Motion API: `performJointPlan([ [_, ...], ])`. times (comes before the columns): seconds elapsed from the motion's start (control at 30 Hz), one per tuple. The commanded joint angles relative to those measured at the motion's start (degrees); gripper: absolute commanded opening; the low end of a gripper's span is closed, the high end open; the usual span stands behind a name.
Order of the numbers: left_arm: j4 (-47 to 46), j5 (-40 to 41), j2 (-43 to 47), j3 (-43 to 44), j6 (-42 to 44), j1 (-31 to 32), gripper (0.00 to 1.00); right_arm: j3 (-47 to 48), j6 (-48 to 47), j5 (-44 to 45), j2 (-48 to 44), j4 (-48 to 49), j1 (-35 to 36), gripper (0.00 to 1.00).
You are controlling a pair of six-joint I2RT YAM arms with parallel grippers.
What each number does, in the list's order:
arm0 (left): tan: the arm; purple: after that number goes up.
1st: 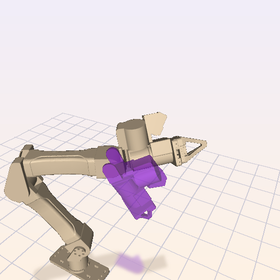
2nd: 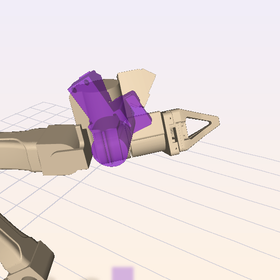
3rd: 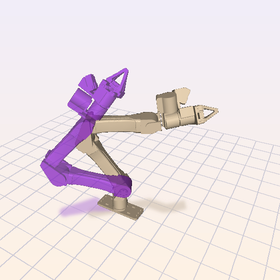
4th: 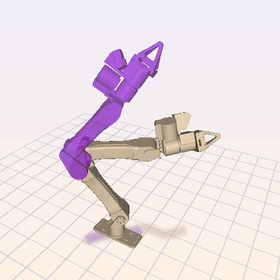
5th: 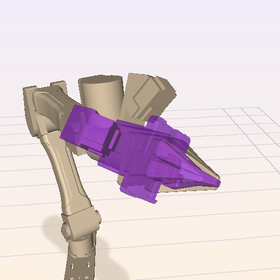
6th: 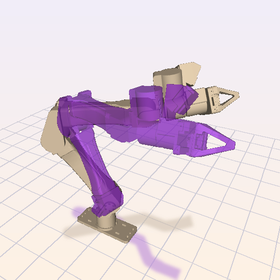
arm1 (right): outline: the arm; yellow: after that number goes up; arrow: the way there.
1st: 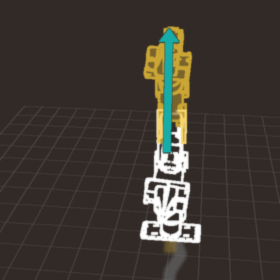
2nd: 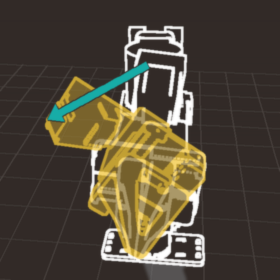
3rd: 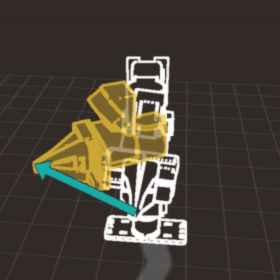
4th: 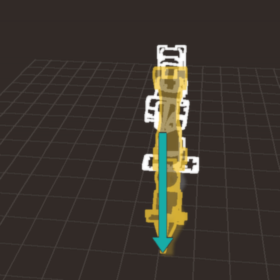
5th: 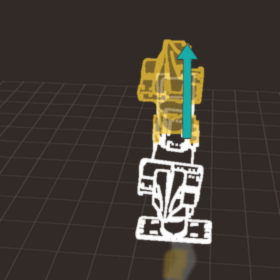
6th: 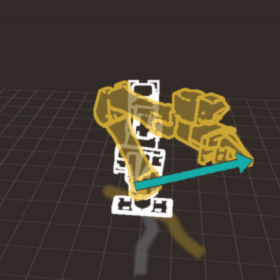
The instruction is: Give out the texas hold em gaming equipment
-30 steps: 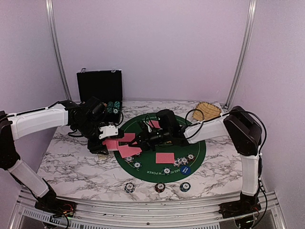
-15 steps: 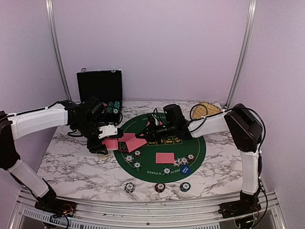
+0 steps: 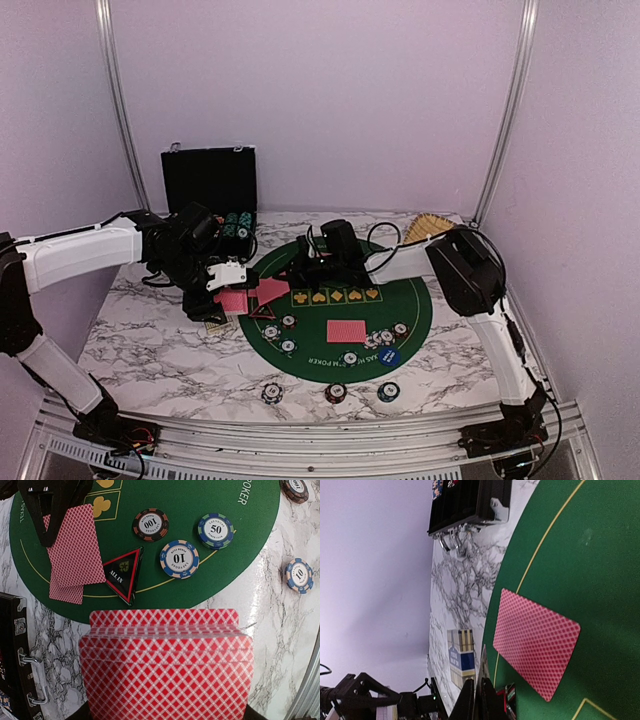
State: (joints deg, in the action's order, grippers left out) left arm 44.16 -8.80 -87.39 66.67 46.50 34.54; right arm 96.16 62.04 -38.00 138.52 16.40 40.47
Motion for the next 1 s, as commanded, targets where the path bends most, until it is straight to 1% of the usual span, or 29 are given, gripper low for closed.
performJointPlan([
  [0.0, 0.85, -1.42, 1.53, 0.03, -0.13, -0.27, 0.22, 4.88, -0.82, 4.22, 2.60, 0.34, -0.17, 0.07],
  [0.33, 1.19, -1.97, 1.27, 0.47, -0.53, -0.18, 0.22, 11.79, 0.05, 6.49, 8.71, 0.72, 0.39, 0.09],
  [0.57, 1.43, -1.99, 1.18, 0.47, -0.40, -0.18, 0.22, 16.96, -2.53, 8.82, 11.31, -0.96, 0.61, 0.12],
  [0.67, 1.52, -2.17, 1.28, 0.47, -0.42, -0.18, 0.22, 20.07, -3.96, 8.90, 12.36, -1.90, 0.62, 0.20],
  [0.83, 1.67, -2.14, 1.30, 0.47, -0.37, -0.18, 0.22, 23.87, -6.85, 8.10, 13.74, -3.92, 0.63, 0.39],
  [0.97, 1.83, -2.10, 1.26, 0.39, -0.44, -0.18, 0.22, 25.39, -8.90, 7.23, 13.94, -5.25, 0.64, 0.46],
])
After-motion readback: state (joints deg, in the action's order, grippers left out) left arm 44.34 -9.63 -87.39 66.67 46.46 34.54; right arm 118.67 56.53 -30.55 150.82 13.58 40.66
